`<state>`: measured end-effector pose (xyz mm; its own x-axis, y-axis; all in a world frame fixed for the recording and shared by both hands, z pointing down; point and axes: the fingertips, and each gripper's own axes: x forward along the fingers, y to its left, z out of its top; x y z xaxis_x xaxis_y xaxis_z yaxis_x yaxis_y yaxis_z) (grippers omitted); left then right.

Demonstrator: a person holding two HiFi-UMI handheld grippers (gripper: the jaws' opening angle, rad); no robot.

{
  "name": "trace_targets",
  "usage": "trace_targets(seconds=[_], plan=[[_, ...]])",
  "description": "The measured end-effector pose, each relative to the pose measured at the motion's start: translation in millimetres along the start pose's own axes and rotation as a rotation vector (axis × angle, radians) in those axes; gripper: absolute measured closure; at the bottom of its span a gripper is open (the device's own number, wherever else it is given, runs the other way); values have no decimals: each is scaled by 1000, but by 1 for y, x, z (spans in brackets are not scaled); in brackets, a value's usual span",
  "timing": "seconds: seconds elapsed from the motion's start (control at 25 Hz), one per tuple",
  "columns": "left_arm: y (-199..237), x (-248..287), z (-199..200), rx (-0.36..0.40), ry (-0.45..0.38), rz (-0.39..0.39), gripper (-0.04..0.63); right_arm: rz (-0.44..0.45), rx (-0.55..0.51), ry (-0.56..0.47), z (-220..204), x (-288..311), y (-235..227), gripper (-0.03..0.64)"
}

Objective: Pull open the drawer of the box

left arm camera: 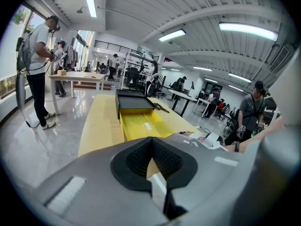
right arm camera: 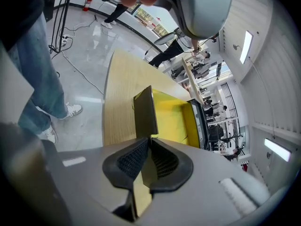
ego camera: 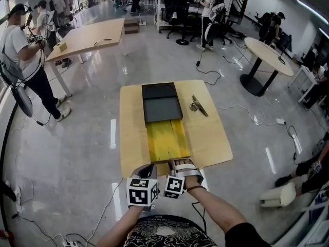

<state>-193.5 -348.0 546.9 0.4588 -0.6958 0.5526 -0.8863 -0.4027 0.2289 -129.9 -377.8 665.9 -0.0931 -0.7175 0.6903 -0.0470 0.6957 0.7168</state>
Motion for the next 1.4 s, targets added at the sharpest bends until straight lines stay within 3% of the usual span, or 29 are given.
trace_targets(seconds=[0.16,0.32,0.56,0.76,1.12,1.28,1.4], plan=[[-16,-4,-28,3,-2,0,583,1,6,-8,-10,-7,30,583],[-36,-13,-36,4,-3,4,583,18,85,-24,-23,-23,39,572],[-53,-23,-44,8,-14,14,583,24,287,-112,-22,-52,39,561],[-111,-43,-58,8,-46,25,583,14,482,-187,-59,-110,48,582],[-160,-86,-68,21,-113,62,583,-12,851,-345,-76,-208,36,611],[-209,-98,-81,23,-135,67,583,13,1020,-408,-111,-255,45,611],[-284,-88,-92,40,-148,79,584,50,1147,-458,-180,-292,63,612]])
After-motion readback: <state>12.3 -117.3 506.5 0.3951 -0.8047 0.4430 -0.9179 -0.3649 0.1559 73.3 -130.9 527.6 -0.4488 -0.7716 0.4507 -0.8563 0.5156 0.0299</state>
